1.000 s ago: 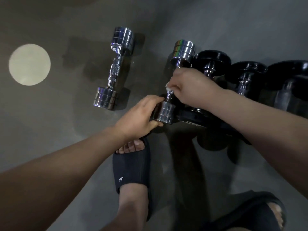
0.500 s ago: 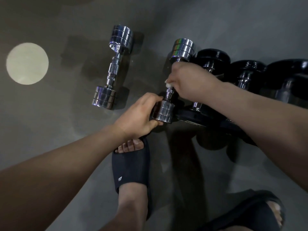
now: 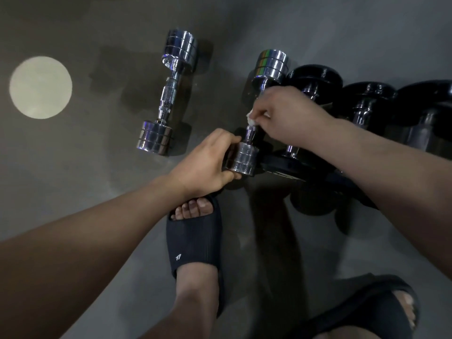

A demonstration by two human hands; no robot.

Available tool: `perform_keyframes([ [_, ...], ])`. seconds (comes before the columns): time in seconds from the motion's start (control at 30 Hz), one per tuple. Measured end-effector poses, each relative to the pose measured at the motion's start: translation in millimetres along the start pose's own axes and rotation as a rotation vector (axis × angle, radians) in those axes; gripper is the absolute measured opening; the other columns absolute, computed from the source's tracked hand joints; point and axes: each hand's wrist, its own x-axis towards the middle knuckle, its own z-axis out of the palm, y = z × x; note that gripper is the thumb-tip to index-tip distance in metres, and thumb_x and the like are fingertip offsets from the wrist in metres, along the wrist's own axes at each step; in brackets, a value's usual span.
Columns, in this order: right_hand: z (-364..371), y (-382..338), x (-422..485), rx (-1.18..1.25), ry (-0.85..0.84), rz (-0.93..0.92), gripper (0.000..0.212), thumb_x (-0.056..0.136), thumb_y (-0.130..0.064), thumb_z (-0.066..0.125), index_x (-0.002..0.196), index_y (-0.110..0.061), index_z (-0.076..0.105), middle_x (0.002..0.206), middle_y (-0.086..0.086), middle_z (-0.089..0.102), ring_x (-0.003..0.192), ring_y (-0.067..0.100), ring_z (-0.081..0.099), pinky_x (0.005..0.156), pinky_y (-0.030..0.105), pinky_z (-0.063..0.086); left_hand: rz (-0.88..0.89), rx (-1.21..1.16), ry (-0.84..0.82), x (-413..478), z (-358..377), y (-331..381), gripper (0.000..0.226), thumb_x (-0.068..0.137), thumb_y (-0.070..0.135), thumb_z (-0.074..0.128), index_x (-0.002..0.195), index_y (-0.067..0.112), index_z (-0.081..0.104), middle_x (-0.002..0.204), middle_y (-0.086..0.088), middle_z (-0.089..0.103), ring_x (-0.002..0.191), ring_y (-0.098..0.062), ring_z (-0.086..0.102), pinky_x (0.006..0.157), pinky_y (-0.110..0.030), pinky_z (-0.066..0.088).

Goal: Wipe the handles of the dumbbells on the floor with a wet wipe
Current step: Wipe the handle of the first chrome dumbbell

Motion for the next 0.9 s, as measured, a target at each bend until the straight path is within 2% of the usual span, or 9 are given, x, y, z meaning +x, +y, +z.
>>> perform_keyframes([
  [0.17, 7.0, -6.6, -14.6, 0.076, -0.165, -0.061, 0.015, 0.086, -0.01, 0.062, 0.089, -0.017, 0.074, 0.098, 0.0, 0.068, 0.094, 0.02, 0.064, 0.086, 0.038, 0.052, -0.013, -0.024, -0.032, -0.1, 0.6, 3.1, 0.067, 0.075, 0.019, 0.082, 0.132, 0.012, 0.048, 0.125, -0.002, 0.051, 0.114, -0.013, 0.051, 0.095, -0.023, 0.041],
  [0.27, 6.1, 5.1, -9.6, 0.05, 0.023, 0.069, 0.019, 0.09, -0.008, 0.056, 0.096, -0.015, 0.073, 0.104, 0.008, 0.064, 0.096, 0.027, 0.062, 0.084, 0.033, 0.049, 0.026, 0.008, -0.088, 0.2, 2.5, 2.8, 0.074, 0.08, 0.019, 0.079, 0.143, 0.01, 0.041, 0.135, -0.005, 0.047, 0.125, -0.017, 0.049, 0.103, -0.025, 0.041],
  [0.33, 5.7, 10.6, -8.3, 0.049, 0.134, 0.193, 0.019, 0.093, -0.012, 0.055, 0.102, -0.016, 0.071, 0.107, 0.011, 0.061, 0.096, 0.028, 0.06, 0.079, 0.031, 0.045, 0.042, 0.047, -0.112, 1.5, 2.5, 3.5, 0.077, 0.082, 0.022, 0.076, 0.148, 0.009, 0.038, 0.138, -0.007, 0.044, 0.128, -0.023, 0.048, 0.106, -0.033, 0.043],
  [0.43, 5.5, 12.9, -9.2, 0.062, 0.153, 0.231, 0.018, 0.094, -0.014, 0.057, 0.105, -0.016, 0.071, 0.108, 0.009, 0.061, 0.098, 0.027, 0.06, 0.078, 0.027, 0.042, 0.004, 0.071, -0.114, 2.2, 2.7, 10.4, 0.077, 0.079, 0.023, 0.064, 0.15, 0.01, 0.037, 0.137, -0.008, 0.041, 0.125, -0.027, 0.048, 0.102, -0.038, 0.048],
  [0.53, -1.5, 10.9, -8.7, 0.091, 0.205, 0.258, 0.018, 0.094, -0.014, 0.059, 0.105, -0.017, 0.072, 0.111, 0.009, 0.061, 0.099, 0.024, 0.06, 0.079, 0.026, 0.043, 0.007, 0.148, -0.088, 1.4, 4.5, 21.8, 0.076, 0.077, 0.011, 0.067, 0.148, 0.009, 0.04, 0.129, -0.012, 0.042, 0.119, -0.031, 0.047, 0.095, -0.042, 0.05],
  [0.63, -4.9, 7.3, -7.0, 0.095, 0.253, 0.287, 0.018, 0.093, -0.015, 0.057, 0.105, -0.017, 0.072, 0.114, 0.011, 0.062, 0.099, 0.026, 0.061, 0.083, 0.031, 0.05, 0.024, 0.379, -0.053, 5.1, 11.3, 42.7, 0.074, 0.066, 0.001, 0.07, 0.137, 0.003, 0.049, 0.117, -0.017, 0.045, 0.107, -0.036, 0.047, 0.088, -0.045, 0.05],
  [0.7, -3.8, 3.7, -3.1, 0.074, 0.257, 0.272, 0.019, 0.094, -0.016, 0.057, 0.105, -0.015, 0.072, 0.115, 0.011, 0.063, 0.1, 0.026, 0.061, 0.08, 0.028, 0.045, 0.022, 0.461, -0.035, 8.0, 13.9, 49.5, 0.068, 0.061, -0.002, 0.067, 0.128, 0.002, 0.054, 0.112, -0.017, 0.046, 0.101, -0.036, 0.047, 0.085, -0.047, 0.05],
  [0.83, 3.3, 0.6, 10.8, 0.079, 0.259, 0.256, 0.02, 0.098, -0.015, 0.055, 0.109, -0.009, 0.071, 0.118, 0.007, 0.067, 0.105, 0.014, 0.061, 0.075, 0.012, 0.028, 0.074, 0.388, -0.007, 5.7, 7.6, 36.2, 0.06, 0.071, 0.003, 0.069, 0.129, 0.003, 0.055, 0.115, -0.015, 0.051, 0.105, -0.035, 0.051, 0.085, -0.042, 0.049],
  [0.9, 7.1, 0.6, 13.8, 0.086, 0.247, 0.256, 0.019, 0.098, -0.016, 0.058, 0.108, -0.009, 0.072, 0.118, 0.007, 0.069, 0.109, 0.02, 0.063, 0.08, 0.012, 0.034, 0.068, 0.291, 0.005, 2.1, 4.4, 27.2, 0.062, 0.075, 0.01, 0.072, 0.133, 0.003, 0.052, 0.123, -0.014, 0.051, 0.113, -0.032, 0.051, 0.091, -0.036, 0.045],
])
